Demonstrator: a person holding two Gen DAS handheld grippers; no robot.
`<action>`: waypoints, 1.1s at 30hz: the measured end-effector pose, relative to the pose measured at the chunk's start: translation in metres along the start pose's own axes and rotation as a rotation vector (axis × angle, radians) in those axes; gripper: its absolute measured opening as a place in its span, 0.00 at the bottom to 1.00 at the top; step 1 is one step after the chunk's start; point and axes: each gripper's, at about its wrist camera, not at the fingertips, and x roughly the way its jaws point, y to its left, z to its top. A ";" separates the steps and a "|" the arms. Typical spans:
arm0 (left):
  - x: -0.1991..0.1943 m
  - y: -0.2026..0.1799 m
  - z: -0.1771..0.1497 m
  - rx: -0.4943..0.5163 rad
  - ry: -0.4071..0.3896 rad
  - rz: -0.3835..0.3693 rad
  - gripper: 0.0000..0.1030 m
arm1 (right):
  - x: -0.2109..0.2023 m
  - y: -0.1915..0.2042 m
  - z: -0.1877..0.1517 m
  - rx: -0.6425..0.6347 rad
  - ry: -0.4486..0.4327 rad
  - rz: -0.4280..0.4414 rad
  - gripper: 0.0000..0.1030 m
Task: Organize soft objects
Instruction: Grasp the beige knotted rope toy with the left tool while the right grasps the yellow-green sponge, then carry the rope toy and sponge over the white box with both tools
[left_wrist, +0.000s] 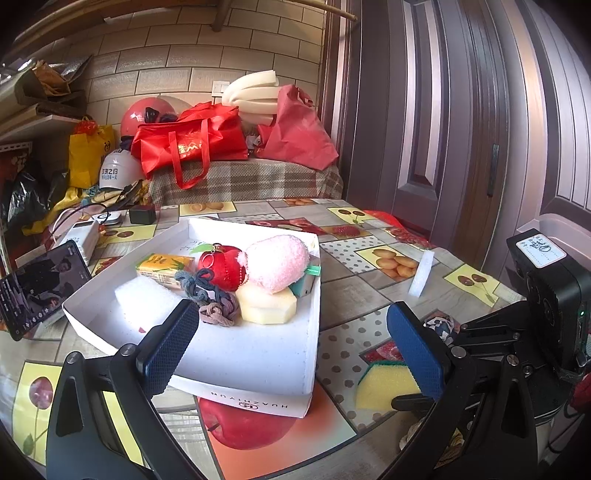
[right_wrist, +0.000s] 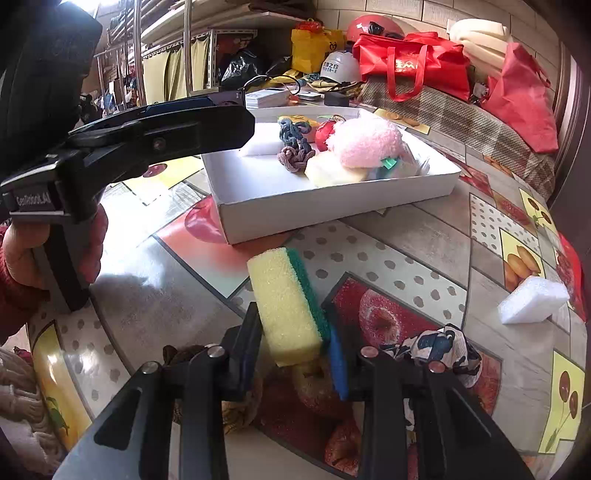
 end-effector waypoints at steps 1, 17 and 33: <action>0.000 0.000 0.000 -0.003 -0.001 -0.001 1.00 | -0.004 0.000 0.000 0.007 -0.021 -0.003 0.29; 0.031 -0.085 -0.049 0.287 0.614 -0.403 0.95 | -0.085 -0.061 -0.026 0.296 -0.343 -0.144 0.27; -0.025 -0.049 -0.013 0.260 0.133 -0.221 0.34 | -0.092 -0.045 -0.016 0.297 -0.528 -0.198 0.27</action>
